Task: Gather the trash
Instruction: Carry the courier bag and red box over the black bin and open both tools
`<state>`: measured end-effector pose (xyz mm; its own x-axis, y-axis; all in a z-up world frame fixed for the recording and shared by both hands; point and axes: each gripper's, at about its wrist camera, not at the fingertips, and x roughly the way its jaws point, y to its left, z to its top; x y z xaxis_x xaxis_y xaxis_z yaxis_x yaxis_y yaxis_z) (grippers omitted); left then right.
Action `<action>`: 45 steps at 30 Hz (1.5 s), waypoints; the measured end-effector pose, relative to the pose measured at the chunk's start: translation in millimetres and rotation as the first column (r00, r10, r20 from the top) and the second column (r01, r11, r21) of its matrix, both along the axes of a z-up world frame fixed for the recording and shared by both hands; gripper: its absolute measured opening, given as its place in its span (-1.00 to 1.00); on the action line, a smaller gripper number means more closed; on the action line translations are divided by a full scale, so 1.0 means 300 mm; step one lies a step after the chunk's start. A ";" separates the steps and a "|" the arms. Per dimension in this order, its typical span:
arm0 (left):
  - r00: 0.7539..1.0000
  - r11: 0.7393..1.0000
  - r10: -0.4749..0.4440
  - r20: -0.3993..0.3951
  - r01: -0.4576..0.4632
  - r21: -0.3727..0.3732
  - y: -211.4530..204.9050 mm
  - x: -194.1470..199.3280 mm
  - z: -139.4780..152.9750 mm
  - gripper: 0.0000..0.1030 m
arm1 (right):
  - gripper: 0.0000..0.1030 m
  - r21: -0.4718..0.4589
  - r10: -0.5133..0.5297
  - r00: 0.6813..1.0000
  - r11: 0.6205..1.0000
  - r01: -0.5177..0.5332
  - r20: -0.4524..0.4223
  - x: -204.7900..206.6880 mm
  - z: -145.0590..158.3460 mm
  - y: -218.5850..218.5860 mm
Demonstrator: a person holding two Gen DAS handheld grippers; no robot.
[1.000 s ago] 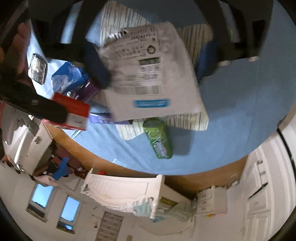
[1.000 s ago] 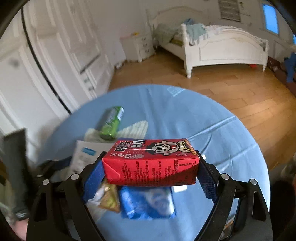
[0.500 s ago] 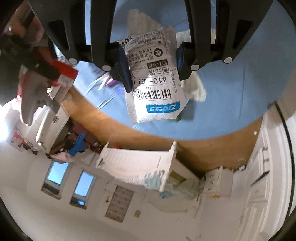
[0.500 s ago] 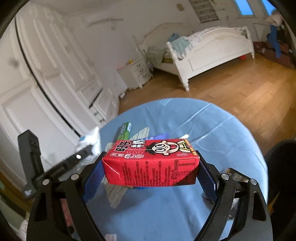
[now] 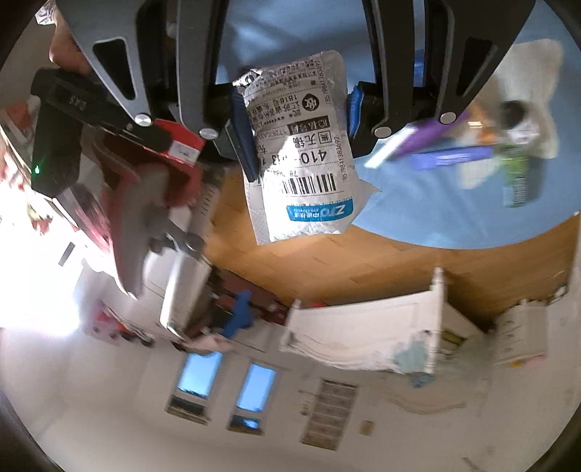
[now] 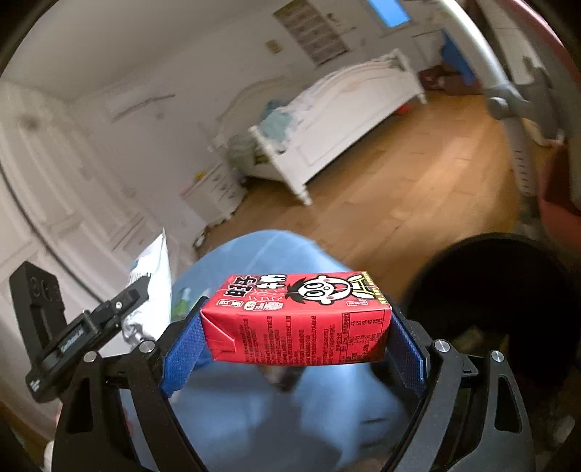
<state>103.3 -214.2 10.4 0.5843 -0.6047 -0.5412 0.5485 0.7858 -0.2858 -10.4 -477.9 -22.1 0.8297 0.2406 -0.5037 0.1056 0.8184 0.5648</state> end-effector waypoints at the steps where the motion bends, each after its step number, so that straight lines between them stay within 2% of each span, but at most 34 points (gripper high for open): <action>1: 1.000 1.000 -0.020 -0.004 0.020 0.006 -0.036 -0.003 -0.009 -0.19 | 0.71 0.003 -0.018 1.000 1.000 0.018 -0.002 -0.014 -0.009 -0.023; 8: 0.987 0.989 -0.149 -0.060 0.150 0.017 -0.245 -0.016 -0.087 -0.19 | 0.71 0.023 -0.112 0.993 0.993 0.113 -0.030 -0.078 -0.079 -0.164; 14: 0.959 0.967 -0.251 -0.133 0.254 0.005 -0.411 -0.006 -0.165 -0.19 | 0.71 0.063 -0.188 0.979 0.979 0.194 -0.082 -0.123 -0.182 -0.266; 22: 0.933 0.948 -0.305 -0.191 0.316 0.028 -0.556 -0.003 -0.241 -0.19 | 0.71 0.119 -0.243 0.959 0.958 0.261 -0.145 -0.163 -0.293 -0.375; 26: 0.922 0.942 -0.318 -0.219 0.333 0.032 -0.582 0.005 -0.260 -0.19 | 0.71 0.137 -0.253 0.953 0.951 0.276 -0.165 -0.169 -0.322 -0.409; 30: 0.919 0.937 -0.331 -0.216 0.348 0.044 -0.614 0.001 -0.262 -0.18 | 0.71 0.155 -0.259 0.948 0.945 0.288 -0.183 -0.173 -0.347 -0.423; 34: 0.919 0.932 -0.335 -0.206 0.355 0.068 -0.648 -0.004 -0.262 -0.01 | 0.71 0.175 -0.263 0.944 0.938 0.298 -0.199 -0.172 -0.354 -0.438; 36: 0.923 0.933 -0.332 -0.196 0.352 0.077 -0.655 -0.005 -0.258 0.18 | 0.71 0.184 -0.269 0.940 0.933 0.308 -0.208 -0.172 -0.354 -0.449; 38: 0.925 0.935 -0.330 -0.186 0.348 0.073 -0.656 -0.008 -0.252 0.48 | 0.73 0.186 -0.281 0.935 0.928 0.321 -0.215 -0.169 -0.352 -0.461; 45: 0.934 0.943 -0.316 -0.164 0.329 0.056 -0.607 -0.022 -0.219 0.51 | 0.83 0.161 -0.304 0.931 0.927 0.338 -0.199 -0.180 -0.334 -0.433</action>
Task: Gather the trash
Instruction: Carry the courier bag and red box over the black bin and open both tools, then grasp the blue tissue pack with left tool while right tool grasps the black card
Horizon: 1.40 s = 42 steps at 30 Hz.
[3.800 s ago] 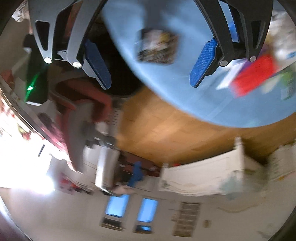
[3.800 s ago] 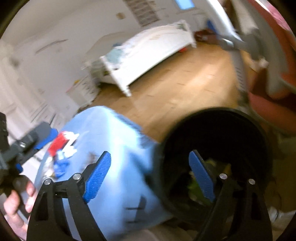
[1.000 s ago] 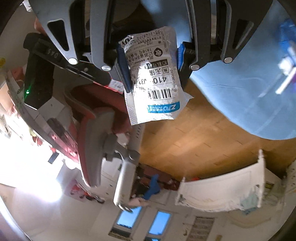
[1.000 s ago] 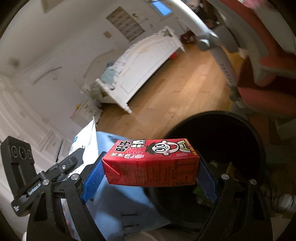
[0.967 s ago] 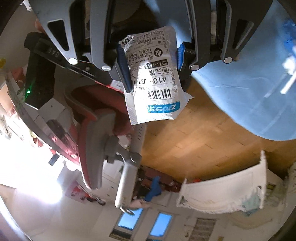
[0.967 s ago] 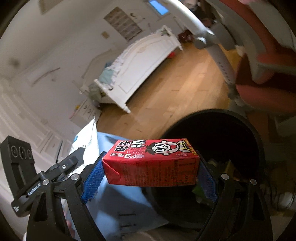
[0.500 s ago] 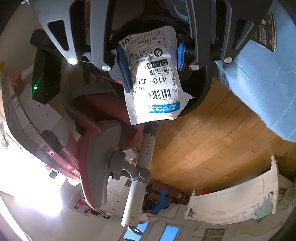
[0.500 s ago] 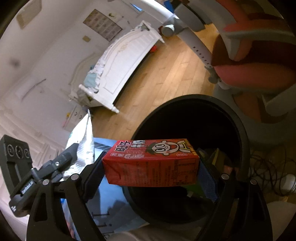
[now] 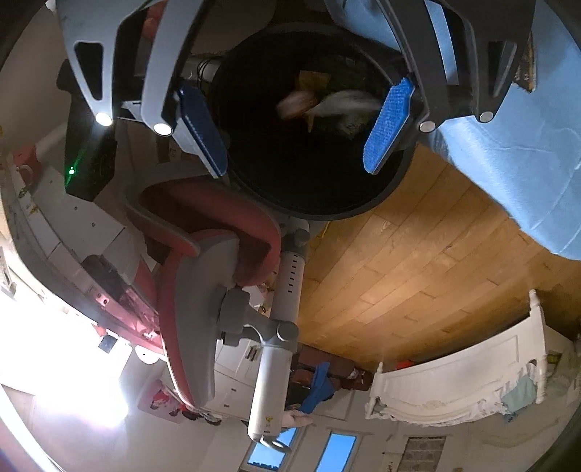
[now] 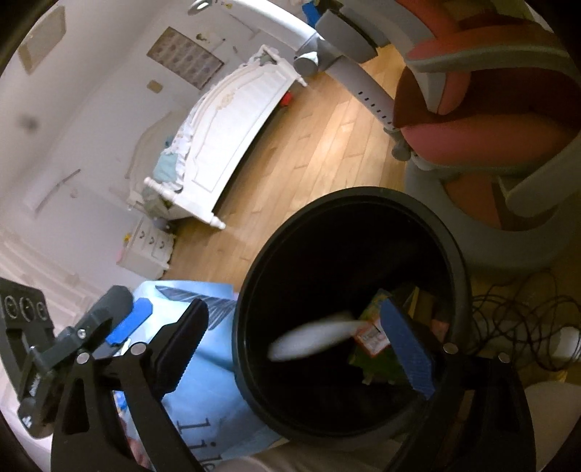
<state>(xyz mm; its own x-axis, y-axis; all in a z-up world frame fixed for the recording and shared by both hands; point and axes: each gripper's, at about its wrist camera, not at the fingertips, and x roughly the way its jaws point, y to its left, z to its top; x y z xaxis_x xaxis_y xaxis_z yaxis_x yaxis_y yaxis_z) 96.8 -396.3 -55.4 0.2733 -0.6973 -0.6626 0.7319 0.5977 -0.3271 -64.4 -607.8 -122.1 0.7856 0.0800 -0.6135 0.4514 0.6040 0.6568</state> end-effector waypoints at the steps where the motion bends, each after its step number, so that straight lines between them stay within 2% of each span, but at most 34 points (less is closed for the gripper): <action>1: 1.000 1.000 0.006 -0.001 -0.006 -0.005 0.014 0.000 0.007 0.53 | 0.83 -0.002 0.003 1.000 1.000 -0.003 0.001 0.003 -0.003 0.004; 2: 1.000 1.000 0.020 0.000 -0.020 -0.013 0.038 0.000 0.017 0.59 | 0.83 -0.004 0.009 1.000 1.000 -0.009 0.003 0.006 0.001 0.012; 6: 0.997 0.997 0.069 0.023 -0.069 -0.033 0.140 -0.007 0.050 0.61 | 0.83 -0.024 0.062 0.998 0.998 -0.061 0.014 0.027 0.030 0.067; 12: 0.981 0.984 0.177 0.084 -0.177 -0.013 0.362 0.002 0.080 0.64 | 0.83 -0.121 0.229 0.973 0.967 -0.224 0.028 0.111 0.105 0.243; 14: 0.971 0.978 0.205 0.121 -0.208 0.011 0.438 0.009 0.088 0.65 | 0.83 -0.171 0.315 0.949 0.937 -0.306 0.028 0.148 0.135 0.320; 17: 0.952 0.965 0.239 0.189 -0.255 0.062 0.546 0.017 0.093 0.71 | 0.83 -0.253 0.443 0.896 0.870 -0.424 0.021 0.209 0.176 0.452; 21: 0.939 0.956 0.213 0.269 -0.257 0.142 0.641 0.033 0.082 0.77 | 0.83 -0.367 0.597 0.802 0.740 -0.564 -0.030 0.283 0.209 0.631; 25: 0.946 0.952 0.140 0.291 -0.209 0.222 0.679 0.059 0.046 0.77 | 0.83 -0.479 0.667 0.738 0.616 -0.626 -0.106 0.342 0.218 0.753; 26: 0.949 0.951 0.124 0.290 -0.197 0.237 0.685 0.063 0.035 0.77 | 0.83 -0.502 0.671 0.729 0.588 -0.634 -0.134 0.358 0.213 0.775; 31: 0.957 0.943 0.058 0.283 -0.146 0.300 0.699 0.087 -0.023 0.75 | 0.83 -0.561 0.680 0.700 0.500 -0.659 -0.217 0.414 0.184 0.819; 34: 0.959 0.943 0.048 0.278 -0.136 0.305 0.703 0.106 -0.041 0.58 | 0.83 -0.598 0.684 0.679 0.434 -0.674 -0.268 0.423 0.156 0.842; 36: 0.967 0.946 0.045 0.251 -0.122 0.301 0.702 0.129 -0.050 0.34 | 0.80 -0.628 0.682 0.672 0.395 -0.671 -0.288 0.425 0.147 0.854; 38: 0.973 0.941 0.058 0.225 -0.128 0.314 0.707 0.147 -0.066 0.09 | 0.67 -0.644 0.672 0.676 0.380 -0.664 -0.302 0.431 0.141 0.851; 40: 0.975 0.945 0.068 0.211 -0.131 0.301 0.708 0.157 -0.064 0.03 | 0.44 -0.650 0.661 0.687 0.385 -0.655 -0.302 0.438 0.144 0.838; 42: 0.973 0.953 0.072 0.220 -0.133 0.274 0.721 0.150 -0.052 -0.01 | 0.39 -0.635 0.665 0.689 0.406 -0.658 -0.288 0.447 0.143 0.826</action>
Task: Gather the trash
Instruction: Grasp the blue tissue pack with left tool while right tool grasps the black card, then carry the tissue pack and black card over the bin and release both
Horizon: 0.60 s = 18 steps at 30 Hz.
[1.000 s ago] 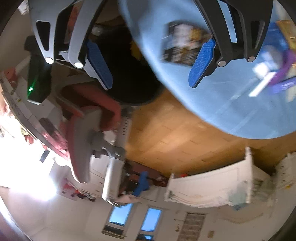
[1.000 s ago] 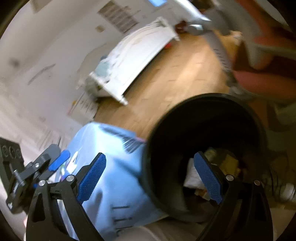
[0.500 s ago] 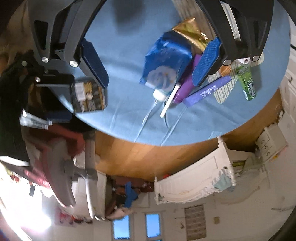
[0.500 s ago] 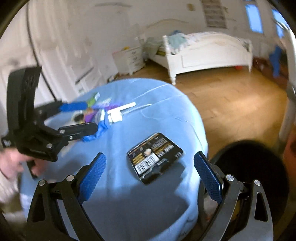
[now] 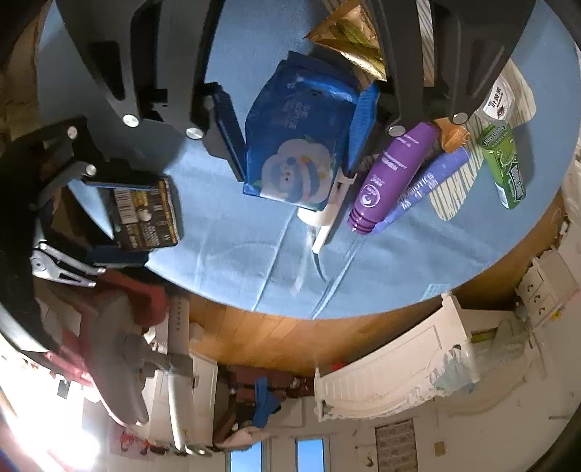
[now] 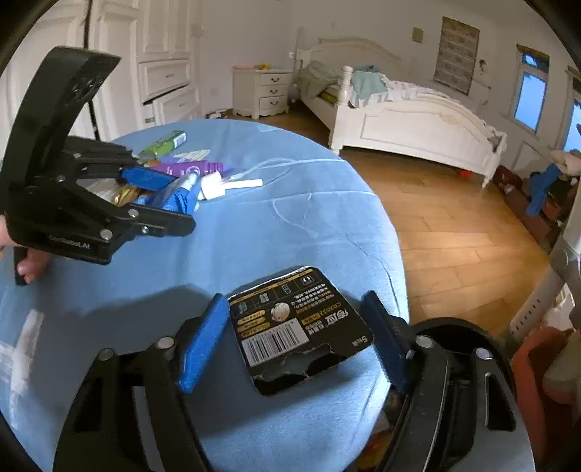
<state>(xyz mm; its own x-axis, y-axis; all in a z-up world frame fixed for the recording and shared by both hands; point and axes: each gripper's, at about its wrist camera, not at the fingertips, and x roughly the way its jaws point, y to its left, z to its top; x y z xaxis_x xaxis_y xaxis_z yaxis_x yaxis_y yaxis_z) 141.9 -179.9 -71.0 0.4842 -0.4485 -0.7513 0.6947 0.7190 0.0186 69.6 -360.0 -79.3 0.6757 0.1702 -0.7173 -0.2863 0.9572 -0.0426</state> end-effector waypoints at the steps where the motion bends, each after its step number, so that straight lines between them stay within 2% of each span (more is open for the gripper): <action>1: 1.000 1.000 0.000 0.006 0.000 -0.008 0.006 -0.005 0.004 -0.03 | 0.39 0.016 -0.003 1.000 1.000 0.003 -0.003 0.004 0.001 -0.008; 2: 1.000 1.000 0.003 0.010 -0.003 -0.020 0.014 -0.009 0.009 -0.05 | 0.37 0.019 -0.008 1.000 1.000 0.008 -0.003 0.006 0.001 -0.011; 3: 1.000 0.999 0.010 0.009 -0.010 -0.037 0.024 -0.012 0.014 -0.06 | 0.13 0.011 -0.017 1.000 1.000 0.017 0.004 0.005 0.001 -0.012; 6: 0.999 0.995 0.032 -0.006 -0.032 -0.096 0.057 -0.025 0.029 -0.07 | -0.14 0.064 -0.047 0.999 0.997 0.047 0.000 0.007 0.018 -0.041; 8: 0.999 0.991 0.042 -0.007 -0.043 -0.129 0.074 -0.034 0.043 -0.07 | -0.25 0.105 -0.063 0.998 0.992 0.064 -0.009 0.009 0.024 -0.063; 13: 0.998 0.976 0.064 0.011 -0.060 -0.211 0.109 -0.069 0.110 -0.07 | -0.25 0.181 -0.059 0.998 0.981 0.063 -0.030 -0.007 0.028 -0.098; 14: 0.998 0.972 0.064 0.012 -0.060 -0.227 0.113 -0.077 0.124 -0.07 | -0.16 0.187 -0.048 0.998 0.981 0.054 -0.035 -0.007 0.031 -0.093; 17: 0.998 0.965 0.058 0.007 -0.054 -0.258 0.122 -0.090 0.154 -0.07 | 0.70 0.159 -0.007 1.000 0.987 0.009 -0.012 -0.031 0.037 -0.076; 18: 0.998 0.964 0.054 0.007 -0.051 -0.262 0.122 -0.093 0.162 -0.07 | 0.71 0.128 0.017 1.000 0.992 -0.016 -0.004 -0.032 0.036 -0.056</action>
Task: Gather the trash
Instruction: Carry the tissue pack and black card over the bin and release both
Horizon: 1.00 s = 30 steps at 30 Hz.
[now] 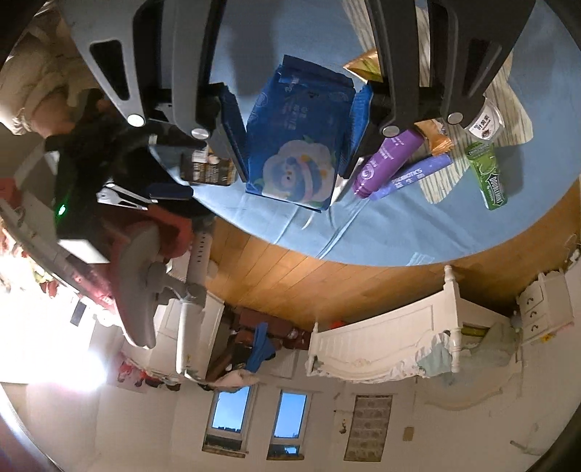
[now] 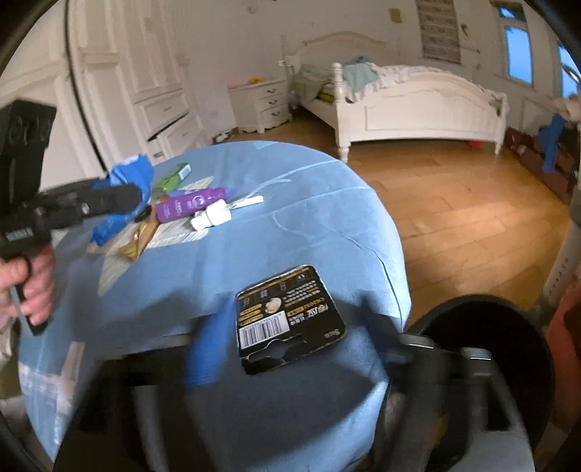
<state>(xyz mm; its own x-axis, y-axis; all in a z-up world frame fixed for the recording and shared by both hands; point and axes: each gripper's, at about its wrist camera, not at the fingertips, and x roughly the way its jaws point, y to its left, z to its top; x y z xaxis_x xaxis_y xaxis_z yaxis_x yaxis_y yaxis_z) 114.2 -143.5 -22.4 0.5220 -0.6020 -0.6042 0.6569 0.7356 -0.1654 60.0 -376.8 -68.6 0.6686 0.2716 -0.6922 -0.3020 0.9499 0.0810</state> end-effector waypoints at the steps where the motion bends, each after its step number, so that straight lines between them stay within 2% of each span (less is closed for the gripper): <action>1: 1.000 1.000 -0.003 0.002 0.003 -0.001 -0.002 -0.004 0.006 -0.07 | 0.71 -0.041 0.032 0.999 0.999 -0.032 -0.004 0.003 -0.005 0.018; 2: 1.000 1.000 -0.006 0.001 0.006 -0.001 -0.007 -0.008 0.008 -0.07 | 0.66 -0.083 0.053 0.999 0.995 -0.054 -0.011 0.005 -0.012 0.035; 4: 1.000 1.000 -0.012 -0.002 0.012 0.003 -0.014 -0.018 0.006 -0.07 | 0.39 -0.190 0.079 0.997 0.979 -0.077 0.006 0.011 -0.025 0.063; 5: 1.000 1.000 -0.014 -0.002 0.014 0.007 -0.020 -0.023 0.001 -0.07 | 0.28 -0.207 0.088 0.996 0.975 -0.084 0.009 0.011 -0.027 0.066; 10: 1.000 1.000 -0.017 -0.023 0.017 0.005 -0.037 -0.028 -0.016 -0.07 | 0.27 -0.194 0.068 0.997 0.979 -0.062 0.020 0.002 -0.021 0.043; 14: 0.999 0.999 -0.035 -0.031 0.035 -0.002 -0.075 -0.033 -0.015 -0.07 | 0.27 -0.056 -0.012 0.997 0.998 0.016 0.072 -0.038 0.020 -0.032; 17: 0.997 0.998 -0.069 -0.032 0.068 -0.014 -0.134 -0.036 -0.003 -0.07 | 0.27 0.116 -0.119 0.988 0.987 0.107 0.098 -0.080 0.071 -0.128; 20: 0.993 0.993 -0.117 -0.034 0.116 -0.033 -0.219 -0.038 0.015 -0.07 | 0.27 0.288 -0.227 0.969 0.939 0.190 0.099 -0.135 0.103 -0.246; 23: 0.985 0.984 -0.169 -0.036 0.167 -0.059 -0.317 -0.047 0.023 -0.07 | 0.27 0.418 -0.338 0.939 0.863 0.283 0.062 -0.193 0.106 -0.369; 26: 0.974 0.972 -0.219 -0.048 0.214 -0.093 -0.414 -0.057 0.014 -0.07 | 0.27 0.467 -0.426 0.905 0.803 0.371 0.015 -0.242 0.091 -0.472; 30: 0.957 0.956 -0.279 -0.079 0.269 -0.120 -0.557 -0.067 -0.013 -0.07 | 0.27 0.445 -0.532 0.846 0.748 0.493 -0.042 -0.293 0.044 -0.571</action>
<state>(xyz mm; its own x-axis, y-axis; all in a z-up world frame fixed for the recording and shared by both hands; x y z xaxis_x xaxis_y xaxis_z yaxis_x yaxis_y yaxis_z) 94.2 -310.6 -26.2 0.2720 -0.7776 -0.5669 0.8084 0.5043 -0.3037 -27.8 -548.0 -55.4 0.8414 0.1219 -0.5266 0.1960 0.8391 0.5075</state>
